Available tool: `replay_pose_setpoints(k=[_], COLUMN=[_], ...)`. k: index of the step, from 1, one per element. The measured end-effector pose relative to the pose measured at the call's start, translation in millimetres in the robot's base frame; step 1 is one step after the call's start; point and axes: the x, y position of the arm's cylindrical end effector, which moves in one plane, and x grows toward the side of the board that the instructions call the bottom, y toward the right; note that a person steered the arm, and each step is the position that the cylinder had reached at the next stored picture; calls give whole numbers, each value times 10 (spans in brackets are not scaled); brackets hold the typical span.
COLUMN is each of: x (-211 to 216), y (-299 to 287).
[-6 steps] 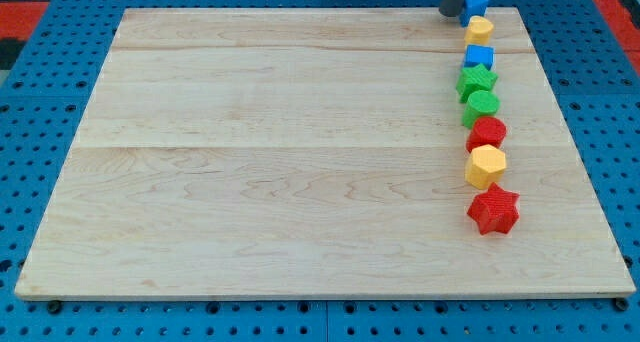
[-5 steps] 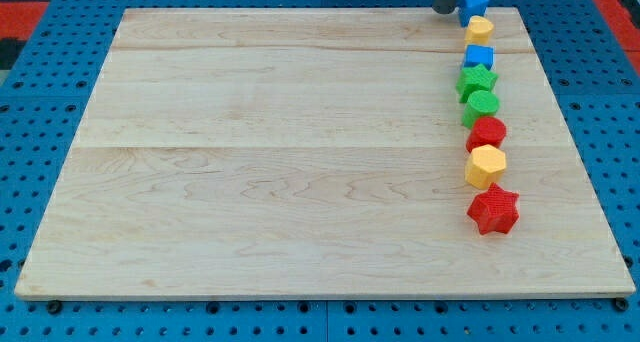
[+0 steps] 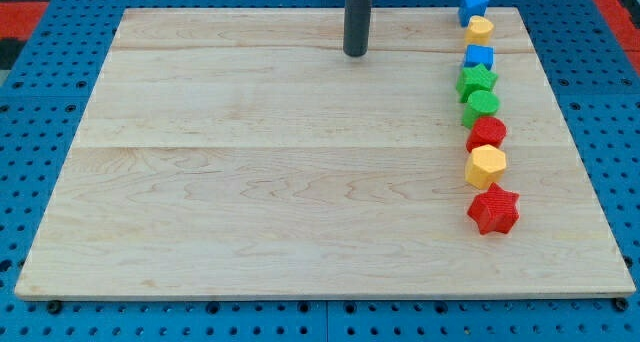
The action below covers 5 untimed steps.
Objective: Move your arm to the bottom center of the board
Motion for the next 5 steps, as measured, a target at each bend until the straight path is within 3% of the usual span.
replay_pose_setpoints(k=[3, 5], x=[1765, 2802], y=[-365, -32])
